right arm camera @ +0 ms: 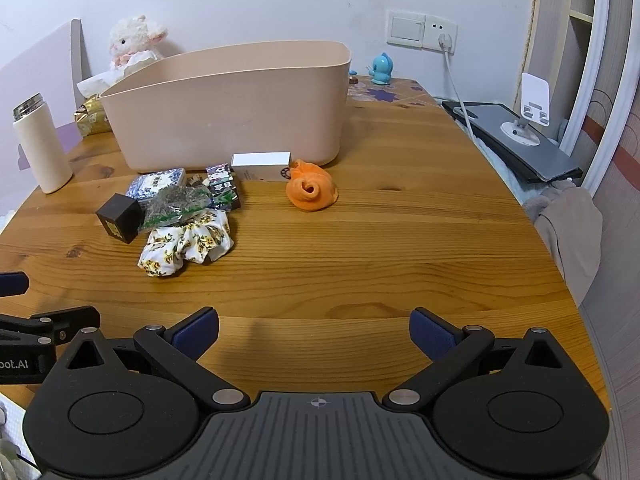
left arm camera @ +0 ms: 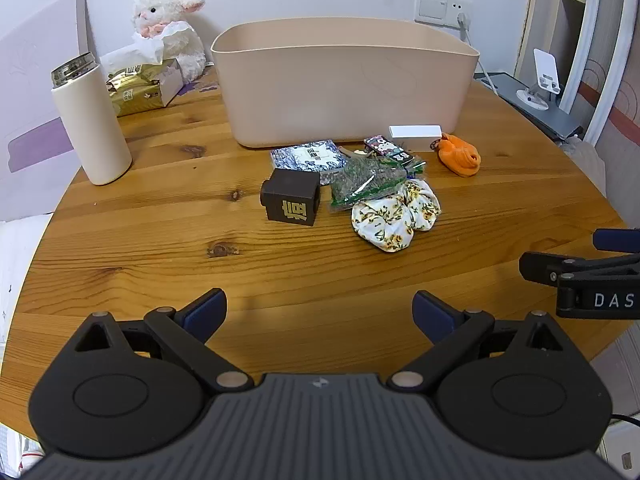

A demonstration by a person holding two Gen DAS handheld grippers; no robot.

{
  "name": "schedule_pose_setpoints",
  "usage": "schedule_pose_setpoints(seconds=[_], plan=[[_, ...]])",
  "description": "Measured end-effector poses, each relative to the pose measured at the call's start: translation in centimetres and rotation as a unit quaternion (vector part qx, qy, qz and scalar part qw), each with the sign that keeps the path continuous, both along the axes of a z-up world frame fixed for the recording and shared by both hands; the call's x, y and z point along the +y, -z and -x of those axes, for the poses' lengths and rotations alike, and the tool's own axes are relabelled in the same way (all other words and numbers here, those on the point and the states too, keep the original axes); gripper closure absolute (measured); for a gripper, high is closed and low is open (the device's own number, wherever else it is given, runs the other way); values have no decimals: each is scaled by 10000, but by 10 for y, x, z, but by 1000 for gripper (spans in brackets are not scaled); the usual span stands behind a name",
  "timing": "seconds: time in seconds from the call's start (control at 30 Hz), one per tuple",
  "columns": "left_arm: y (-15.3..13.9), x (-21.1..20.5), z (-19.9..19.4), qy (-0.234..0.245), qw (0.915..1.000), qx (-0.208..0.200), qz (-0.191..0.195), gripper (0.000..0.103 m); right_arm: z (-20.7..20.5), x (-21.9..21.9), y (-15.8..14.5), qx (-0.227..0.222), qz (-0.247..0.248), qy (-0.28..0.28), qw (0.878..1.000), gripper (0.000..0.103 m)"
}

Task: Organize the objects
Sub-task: 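Move both tools toward the items in front of the basket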

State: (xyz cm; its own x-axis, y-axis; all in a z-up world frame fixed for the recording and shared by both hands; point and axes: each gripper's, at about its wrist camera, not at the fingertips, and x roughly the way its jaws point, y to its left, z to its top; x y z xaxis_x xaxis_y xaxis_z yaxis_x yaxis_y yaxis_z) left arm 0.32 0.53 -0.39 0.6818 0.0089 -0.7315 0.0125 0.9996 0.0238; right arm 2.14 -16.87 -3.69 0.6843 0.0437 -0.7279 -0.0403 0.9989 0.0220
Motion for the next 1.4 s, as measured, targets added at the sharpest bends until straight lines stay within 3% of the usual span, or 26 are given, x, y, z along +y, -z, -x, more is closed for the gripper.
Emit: schedule_pose_setpoints(seconds=[1.4], plan=[[0, 9, -12, -60, 10000, 10, 78, 3, -12, -4, -3, -89, -39, 36, 9999, 0]])
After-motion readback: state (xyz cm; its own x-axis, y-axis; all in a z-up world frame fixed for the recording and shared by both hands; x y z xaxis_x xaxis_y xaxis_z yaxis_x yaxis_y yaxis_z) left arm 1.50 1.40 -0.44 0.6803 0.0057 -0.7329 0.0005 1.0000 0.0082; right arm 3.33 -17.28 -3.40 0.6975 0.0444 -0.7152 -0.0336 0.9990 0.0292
